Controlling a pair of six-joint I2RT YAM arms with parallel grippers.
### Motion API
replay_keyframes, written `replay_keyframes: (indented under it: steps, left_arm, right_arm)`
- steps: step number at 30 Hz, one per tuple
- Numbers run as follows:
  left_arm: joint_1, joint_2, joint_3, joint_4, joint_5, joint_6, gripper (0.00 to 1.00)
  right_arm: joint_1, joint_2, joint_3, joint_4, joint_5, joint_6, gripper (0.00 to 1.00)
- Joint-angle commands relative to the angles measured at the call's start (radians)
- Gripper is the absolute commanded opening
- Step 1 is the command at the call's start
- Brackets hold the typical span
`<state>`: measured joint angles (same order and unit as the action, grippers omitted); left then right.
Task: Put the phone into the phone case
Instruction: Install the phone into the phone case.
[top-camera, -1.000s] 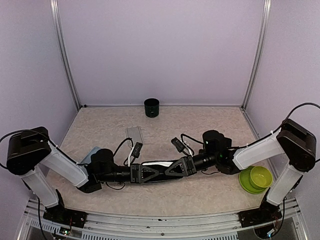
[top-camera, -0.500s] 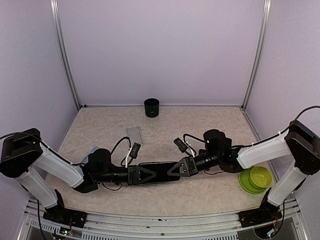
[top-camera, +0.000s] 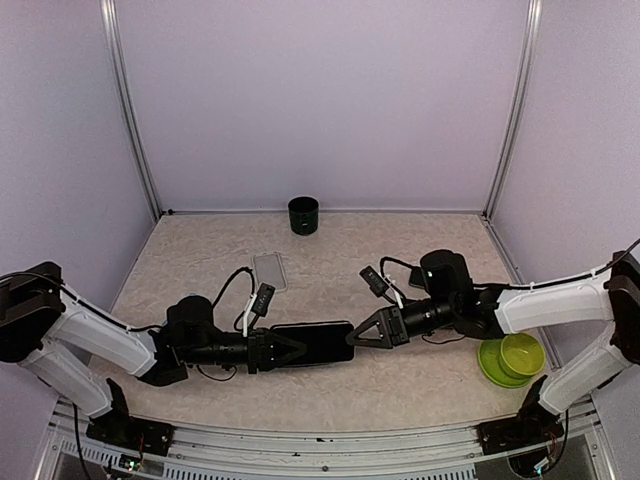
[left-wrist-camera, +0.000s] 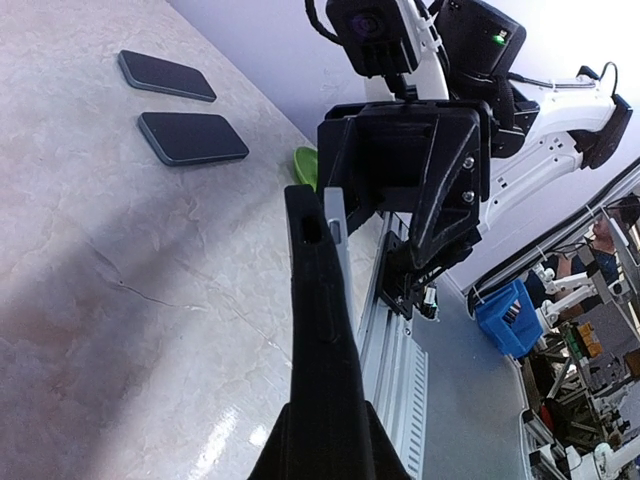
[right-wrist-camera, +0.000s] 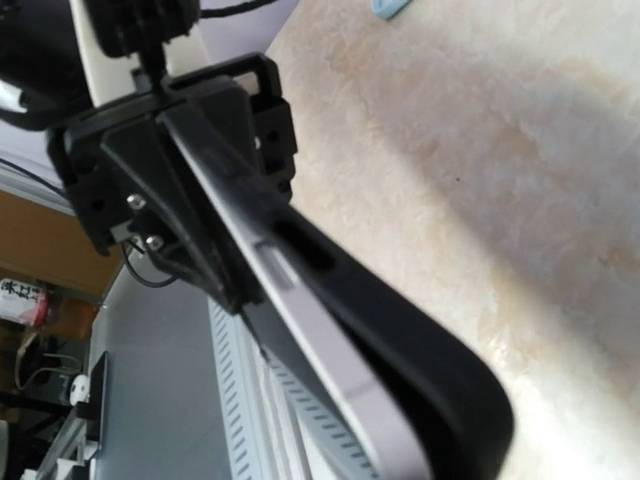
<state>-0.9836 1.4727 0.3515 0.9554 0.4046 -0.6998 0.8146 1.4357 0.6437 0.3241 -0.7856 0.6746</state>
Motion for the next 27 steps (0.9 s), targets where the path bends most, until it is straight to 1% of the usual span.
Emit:
replay_keyframes:
  steps: [1, 6, 12, 15, 18, 21, 27]
  left_arm:
    - [-0.005, -0.055, -0.014, 0.033, -0.012, 0.070, 0.00]
    - [-0.009, -0.078, -0.020, 0.031, -0.001, 0.093, 0.00]
    - [-0.013, -0.084, -0.032, 0.094, 0.061, 0.099, 0.00]
    - [-0.015, -0.084, -0.035, 0.119, 0.089, 0.101, 0.00]
    - [-0.015, -0.085, -0.037, 0.134, 0.104, 0.105, 0.03]
    - [-0.018, -0.086, -0.040, 0.140, 0.106, 0.103, 0.00]
    - [-0.017, -0.078, -0.042, 0.163, 0.126, 0.095, 0.00]
  right_arm:
    - [-0.013, -0.077, -0.012, -0.076, 0.008, -0.073, 0.46]
    - [-0.018, -0.131, -0.022, -0.112, 0.022, -0.113, 0.47]
    - [-0.024, -0.135, -0.024, -0.117, 0.024, -0.124, 0.47]
    - [-0.024, -0.115, -0.021, -0.095, 0.004, -0.119, 0.47]
    - [-0.024, -0.096, -0.012, -0.076, -0.012, -0.112, 0.47]
    - [-0.025, -0.081, -0.008, -0.047, -0.043, -0.104, 0.48]
    - [-0.023, -0.047, -0.003, 0.017, -0.108, -0.076, 0.50]
